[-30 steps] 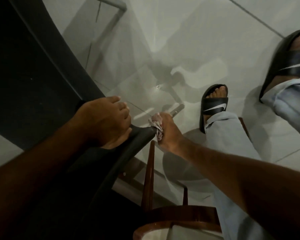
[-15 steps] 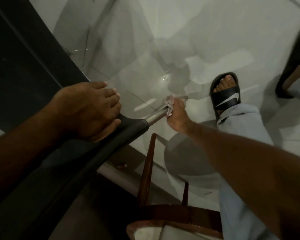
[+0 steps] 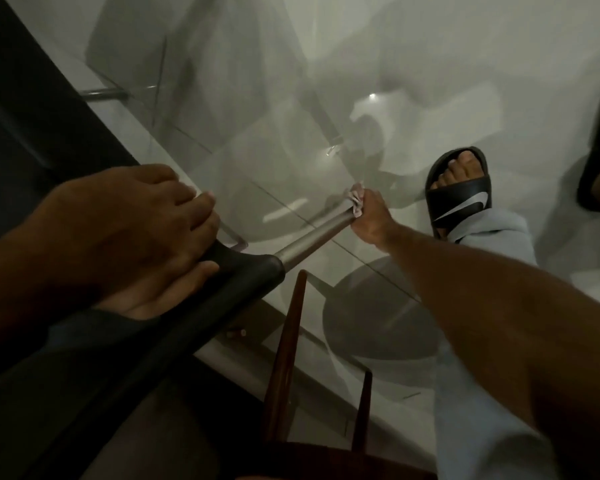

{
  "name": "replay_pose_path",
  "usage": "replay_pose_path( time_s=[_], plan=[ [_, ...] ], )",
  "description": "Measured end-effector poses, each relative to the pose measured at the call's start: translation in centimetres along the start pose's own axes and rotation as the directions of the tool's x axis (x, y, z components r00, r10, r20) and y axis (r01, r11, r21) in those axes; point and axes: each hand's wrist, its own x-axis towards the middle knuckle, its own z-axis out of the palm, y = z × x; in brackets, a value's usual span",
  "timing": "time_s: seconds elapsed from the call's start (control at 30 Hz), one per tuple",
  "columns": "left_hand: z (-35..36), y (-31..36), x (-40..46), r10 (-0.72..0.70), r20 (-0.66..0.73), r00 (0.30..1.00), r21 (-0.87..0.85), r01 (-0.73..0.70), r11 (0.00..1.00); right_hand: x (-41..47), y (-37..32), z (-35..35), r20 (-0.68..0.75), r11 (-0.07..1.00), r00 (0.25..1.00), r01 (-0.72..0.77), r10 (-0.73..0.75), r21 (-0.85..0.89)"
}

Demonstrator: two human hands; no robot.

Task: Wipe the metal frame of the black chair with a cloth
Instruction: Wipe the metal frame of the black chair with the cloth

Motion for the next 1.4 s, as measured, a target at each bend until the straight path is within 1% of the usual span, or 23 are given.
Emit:
replay_pose_path(
  time_s=[0.07, 0.13, 0.2, 0.3, 0.37, 0.4, 0.5, 0.63, 0.77, 0.83, 0.87, 0.97, 1.0, 1.03, 1.07, 1.1, 1.13, 1.2, 1.23, 1.27, 1.33, 1.37, 1.4],
  plan=[
    [-0.8, 0.0, 0.0, 0.017, -0.006, 1.0, -0.02, -0.017, 1.0, -0.2, -0.2, -0.5, 0.045, 0.998, 0.998, -0.042, 0.04, 0.054],
    [-1.6, -0.1, 0.0, 0.023, -0.007, 1.0, -0.052, -0.023, 0.998, -2.0, -1.3, -0.6, 0.079, 0.986, 0.997, -0.022, 0.009, 0.163],
    [-2.5, 0.1, -0.2, 0.023, -0.039, 0.999, -0.071, -0.026, 0.997, -4.4, -2.7, 0.3, 0.053, 0.976, 0.998, 0.021, -0.034, 0.219],
    [-2.8, 0.2, -0.2, 0.038, -0.075, 0.996, -0.066, -0.043, 0.997, -6.5, -3.7, 1.8, -0.037, 0.988, 0.999, 0.04, -0.035, 0.146],
    [-2.4, 0.1, 0.0, 0.029, -0.057, 0.998, -0.071, -0.034, 0.997, -5.8, -3.1, 2.3, -0.069, 0.991, 0.996, 0.058, -0.05, 0.12],
    [-2.1, 0.1, 0.1, 0.021, -0.046, 0.999, -0.083, -0.024, 0.996, -4.9, -2.7, 2.2, -0.074, 0.992, 0.997, 0.041, -0.033, 0.115],
    [-0.3, -0.1, 0.3, 0.004, -0.038, 0.999, -0.112, -0.008, 0.994, -1.8, -0.7, 1.6, -0.058, 0.994, 0.997, -0.037, 0.043, 0.101],
    [1.5, -0.1, 0.6, 0.019, -0.071, 0.997, -0.11, -0.027, 0.994, 1.7, 2.0, 0.2, 0.065, 0.997, 0.998, -0.023, 0.027, -0.067],
    [0.2, -0.7, 0.4, 0.022, -0.023, 1.0, -0.124, -0.025, 0.992, 0.8, 0.9, -1.2, 0.076, 0.992, 0.996, -0.029, 0.039, -0.124],
    [-1.2, -0.8, 0.0, 0.016, -0.044, 0.999, -0.149, -0.022, 0.989, -1.7, -1.3, -1.8, 0.125, 0.989, 0.991, 0.06, -0.043, -0.138],
    [-1.8, -0.7, -0.2, 0.022, -0.053, 0.998, -0.173, -0.031, 0.984, -3.5, -2.5, -1.8, 0.144, 0.992, 0.986, 0.094, -0.082, -0.08],
    [-2.8, -0.1, -0.3, 0.041, -0.082, 0.996, -0.216, -0.058, 0.975, -9.2, -5.3, -0.8, 0.092, 0.974, 0.97, 0.226, -0.224, -0.019],
    [-3.0, -0.1, -0.2, 0.045, -0.051, 0.998, -0.212, -0.055, 0.976, -10.6, -6.1, -0.2, 0.066, 0.958, 0.957, 0.284, -0.281, -0.037],
    [-3.1, -0.1, -0.2, 0.05, -0.008, 0.999, -0.199, -0.05, 0.979, -12.0, -6.8, 0.3, 0.052, 0.948, 0.946, 0.319, -0.319, -0.009],
    [-3.1, -0.1, -0.1, 0.056, 0.017, 0.998, -0.185, -0.051, 0.981, -12.9, -7.3, 0.6, 0.059, 0.939, 0.939, 0.34, -0.338, -0.04],
    [-3.0, -0.1, -0.1, 0.062, 0.013, 0.998, -0.17, -0.059, 0.984, -13.0, -7.5, 1.1, 0.069, 0.939, 0.941, 0.336, -0.331, -0.078],
    [-2.9, -0.1, -0.2, 0.062, -0.019, 0.998, -0.151, -0.064, 0.986, -13.0, -7.6, 1.4, 0.079, 0.942, 0.943, 0.33, -0.325, -0.064],
    [-2.5, 0.0, -0.5, 0.045, -0.079, 0.996, -0.114, -0.054, 0.992, -12.5, -7.0, 1.6, 0.085, 0.941, 0.937, 0.338, -0.338, 0.011],
    [-2.3, 0.1, -0.5, 0.041, -0.078, 0.996, -0.096, -0.049, 0.994, -12.0, -6.6, 1.6, 0.072, 0.944, 0.942, 0.327, -0.329, 0.037],
    [-2.2, 0.1, -0.4, 0.047, -0.075, 0.996, -0.084, -0.053, 0.995, -11.0, -6.2, 1.4, 0.062, 0.957, 0.955, 0.286, -0.289, 0.05],
    [-2.0, 0.0, -0.1, 0.055, -0.084, 0.995, -0.059, -0.06, 0.996, -8.4, -5.3, 1.3, 0.026, 0.972, 0.971, 0.237, -0.236, -0.006],
    [-2.0, -0.1, 0.0, 0.047, -0.086, 0.995, -0.042, -0.05, 0.998, -7.1, -4.5, 1.3, 0.032, 0.977, 0.978, 0.207, -0.206, -0.041],
    [-2.0, -0.3, 0.0, 0.038, -0.079, 0.996, -0.02, -0.04, 0.999, -5.9, -4.0, 1.1, 0.056, 0.984, 0.983, 0.175, -0.173, -0.033]
  ],
)
